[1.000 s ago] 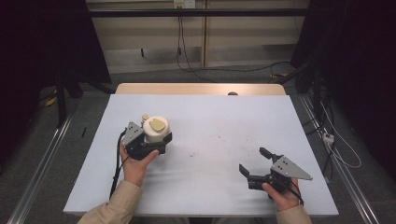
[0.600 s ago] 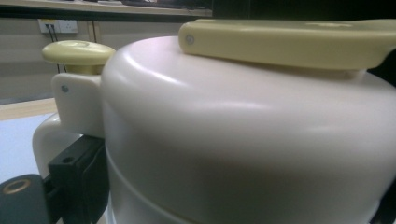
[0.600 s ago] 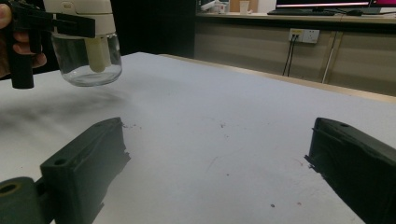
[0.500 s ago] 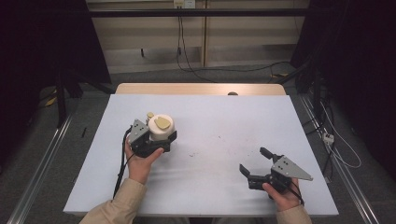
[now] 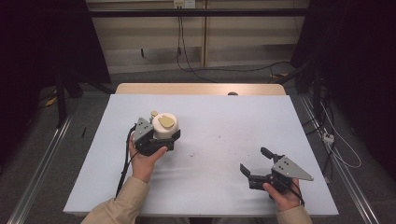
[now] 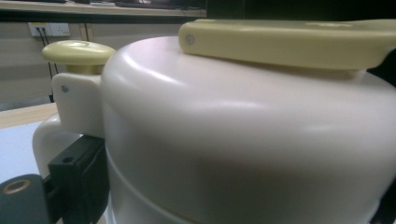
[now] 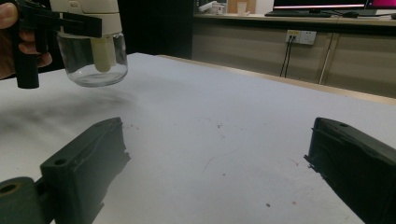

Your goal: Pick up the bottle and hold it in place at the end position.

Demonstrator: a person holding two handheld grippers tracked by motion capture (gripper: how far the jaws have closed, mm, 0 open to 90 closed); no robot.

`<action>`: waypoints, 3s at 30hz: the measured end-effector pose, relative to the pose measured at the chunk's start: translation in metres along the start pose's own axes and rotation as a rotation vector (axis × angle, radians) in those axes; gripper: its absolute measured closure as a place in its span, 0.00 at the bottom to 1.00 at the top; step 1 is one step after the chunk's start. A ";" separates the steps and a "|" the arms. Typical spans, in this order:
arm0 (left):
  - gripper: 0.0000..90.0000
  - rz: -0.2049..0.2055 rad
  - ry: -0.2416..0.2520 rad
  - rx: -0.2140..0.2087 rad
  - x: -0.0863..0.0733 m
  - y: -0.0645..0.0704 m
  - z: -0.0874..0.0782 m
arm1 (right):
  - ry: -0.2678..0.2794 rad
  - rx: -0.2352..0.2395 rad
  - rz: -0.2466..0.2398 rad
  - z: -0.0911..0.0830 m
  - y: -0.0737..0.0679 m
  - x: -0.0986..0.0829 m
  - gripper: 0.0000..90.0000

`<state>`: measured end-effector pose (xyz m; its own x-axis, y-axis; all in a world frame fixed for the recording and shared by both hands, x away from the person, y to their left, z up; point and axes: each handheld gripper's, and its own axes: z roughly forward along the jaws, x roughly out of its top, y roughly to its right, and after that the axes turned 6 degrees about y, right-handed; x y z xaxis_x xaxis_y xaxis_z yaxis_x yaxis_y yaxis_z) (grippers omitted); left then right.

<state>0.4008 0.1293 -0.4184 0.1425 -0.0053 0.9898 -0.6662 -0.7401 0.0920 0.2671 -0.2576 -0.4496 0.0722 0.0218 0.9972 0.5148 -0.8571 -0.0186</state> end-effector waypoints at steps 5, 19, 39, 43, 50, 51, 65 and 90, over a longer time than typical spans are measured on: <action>0.07 -0.001 0.002 -0.007 0.000 0.002 0.003 | -0.002 -0.004 0.001 -0.001 0.000 0.000 0.04; 0.07 -0.001 -0.002 -0.019 0.001 0.006 0.011 | -0.002 -0.006 -0.001 -0.004 0.001 -0.001 0.04; 0.07 -0.001 -0.008 -0.036 0.001 0.011 0.024 | -0.001 -0.011 -0.001 -0.006 0.002 -0.001 0.04; 0.07 -0.005 -0.010 -0.045 0.001 0.013 0.027 | -0.001 -0.012 -0.001 -0.006 0.002 -0.001 0.04; 0.07 -0.003 -0.009 -0.051 0.002 0.015 0.031 | 0.000 -0.014 -0.001 -0.007 0.003 -0.001 0.04; 0.07 -0.003 -0.010 -0.050 0.002 0.015 0.031 | 0.000 -0.014 -0.001 -0.007 0.003 -0.001 0.04; 0.07 -0.004 -0.016 -0.068 0.002 0.020 0.040 | 0.000 -0.019 -0.001 -0.008 0.003 -0.001 0.04; 0.07 -0.014 -0.030 -0.085 -0.003 0.026 0.056 | 0.000 -0.020 -0.001 -0.009 0.003 -0.001 0.04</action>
<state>0.4240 0.0730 -0.4251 0.1730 -0.0165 0.9848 -0.7233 -0.6808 0.1157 0.2611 -0.2646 -0.4504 0.0717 0.0227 0.9972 0.4981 -0.8669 -0.0161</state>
